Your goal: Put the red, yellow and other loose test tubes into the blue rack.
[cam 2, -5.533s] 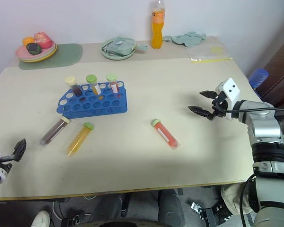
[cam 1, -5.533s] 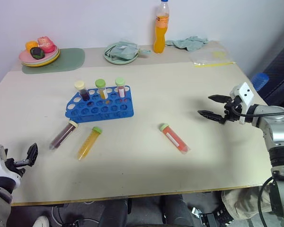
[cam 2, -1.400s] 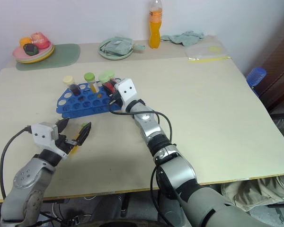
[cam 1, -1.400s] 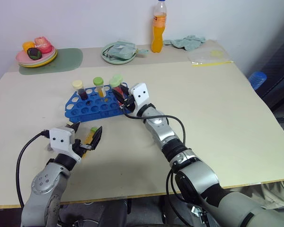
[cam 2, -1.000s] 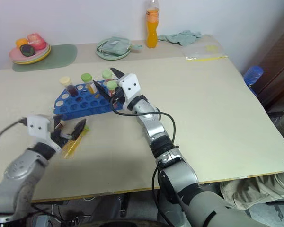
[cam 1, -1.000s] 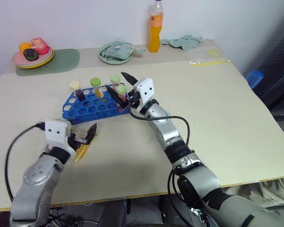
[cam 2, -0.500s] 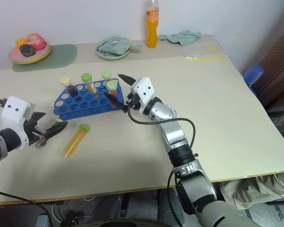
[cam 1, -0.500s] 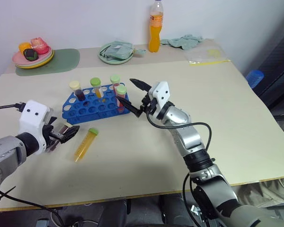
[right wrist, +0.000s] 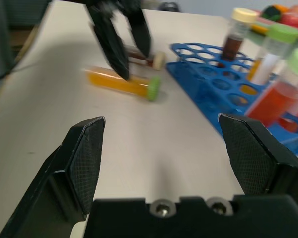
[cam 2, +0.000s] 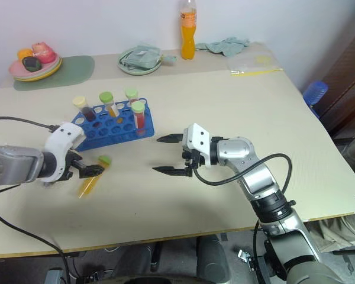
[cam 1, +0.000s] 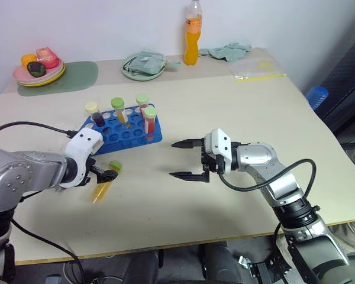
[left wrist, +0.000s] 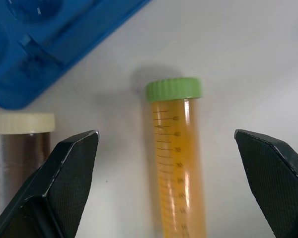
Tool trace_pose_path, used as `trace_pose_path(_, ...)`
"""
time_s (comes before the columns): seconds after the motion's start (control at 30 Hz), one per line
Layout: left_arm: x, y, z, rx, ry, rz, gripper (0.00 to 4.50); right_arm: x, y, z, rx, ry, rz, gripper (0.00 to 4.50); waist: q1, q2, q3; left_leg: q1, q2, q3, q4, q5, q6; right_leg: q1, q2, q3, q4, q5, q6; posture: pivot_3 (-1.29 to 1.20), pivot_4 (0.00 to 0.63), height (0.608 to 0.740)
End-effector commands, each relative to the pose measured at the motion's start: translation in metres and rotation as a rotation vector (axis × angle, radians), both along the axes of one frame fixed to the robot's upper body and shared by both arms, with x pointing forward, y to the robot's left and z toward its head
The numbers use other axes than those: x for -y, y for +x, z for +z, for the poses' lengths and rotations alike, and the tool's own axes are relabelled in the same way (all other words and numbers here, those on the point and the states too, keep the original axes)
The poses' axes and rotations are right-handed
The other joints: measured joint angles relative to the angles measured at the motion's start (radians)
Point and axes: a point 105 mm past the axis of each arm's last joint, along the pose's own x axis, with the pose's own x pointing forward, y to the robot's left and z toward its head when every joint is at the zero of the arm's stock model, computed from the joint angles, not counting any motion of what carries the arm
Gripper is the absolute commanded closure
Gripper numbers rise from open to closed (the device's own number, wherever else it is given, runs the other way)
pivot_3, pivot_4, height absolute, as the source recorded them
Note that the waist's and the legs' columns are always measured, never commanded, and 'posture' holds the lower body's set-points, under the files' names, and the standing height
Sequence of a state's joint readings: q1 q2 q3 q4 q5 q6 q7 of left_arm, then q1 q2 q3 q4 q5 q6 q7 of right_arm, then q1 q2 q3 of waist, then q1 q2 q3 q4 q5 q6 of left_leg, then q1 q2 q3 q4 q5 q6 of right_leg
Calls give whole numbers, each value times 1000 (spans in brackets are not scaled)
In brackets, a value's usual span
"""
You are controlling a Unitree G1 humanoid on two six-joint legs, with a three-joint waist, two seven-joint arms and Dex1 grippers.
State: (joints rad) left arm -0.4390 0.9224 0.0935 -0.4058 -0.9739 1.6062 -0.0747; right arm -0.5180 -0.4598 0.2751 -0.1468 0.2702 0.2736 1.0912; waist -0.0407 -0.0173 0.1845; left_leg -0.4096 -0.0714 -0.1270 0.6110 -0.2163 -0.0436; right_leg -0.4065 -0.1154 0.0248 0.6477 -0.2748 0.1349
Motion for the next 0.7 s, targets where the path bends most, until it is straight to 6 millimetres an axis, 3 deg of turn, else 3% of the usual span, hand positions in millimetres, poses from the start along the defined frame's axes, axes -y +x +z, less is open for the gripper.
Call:
trace_pose_path(0.03, 2, 4, -5, 4, 24, 27, 0, -2, -8, 8, 26, 14, 29, 483, 4, -1, 0, 0, 0, 0, 0, 0, 0, 0, 0, 0, 0, 0, 0, 0, 150, 740)
trace_pose_path(0.1, 8, 5, -11, -5, 12, 32, 0, -3, -9, 6, 28, 15, 23, 483, 8, -1, 0, 0, 0, 0, 1, 0, 0, 0, 0, 0, 0, 0, 0, 0, 150, 740)
trace_pose_path(0.2, 7, 4, -17, -10, 30, 48, 754, -6, -9, 6, 30, 25, 19, 419, 18, -1, 0, -1, 0, 0, 1, 0, 0, 0, -1, 0, 0, 0, 0, 0, 150, 740)
trace_pose_path(0.4, -1, -4, -13, -2, 27, 59, 3667, -8, -9, 5, 32, 27, 18, 419, 20, -1, 0, 0, 0, 1, 1, 0, -1, 0, -1, 0, 0, 0, 0, 0, 150, 740)
trace_pose_path(0.5, 5, -8, 6, 109, -13, 16, 3667, -8, -9, 4, 33, 27, 17, 419, 20, -1, 0, 0, 0, 1, 1, 0, -1, 0, -1, 0, 0, 0, 0, 0, 150, 740)
trace_pose_path(0.6, 18, -10, 48, 433, -86, -121, 3667, -6, -8, 3, 28, 28, 9, 419, 23, -1, 0, -1, 0, 2, 1, 0, -1, -1, -2, 0, -1, 0, 0, 0, 150, 740)
trace_pose_path(0.7, 3, -5, 84, 804, -115, -7, 3667, -4, -7, -3, 0, 29, -2, 419, 30, 0, -1, -1, 0, 4, 0, 1, -1, 0, -3, 1, -3, 0, -1, 0, 150, 740)
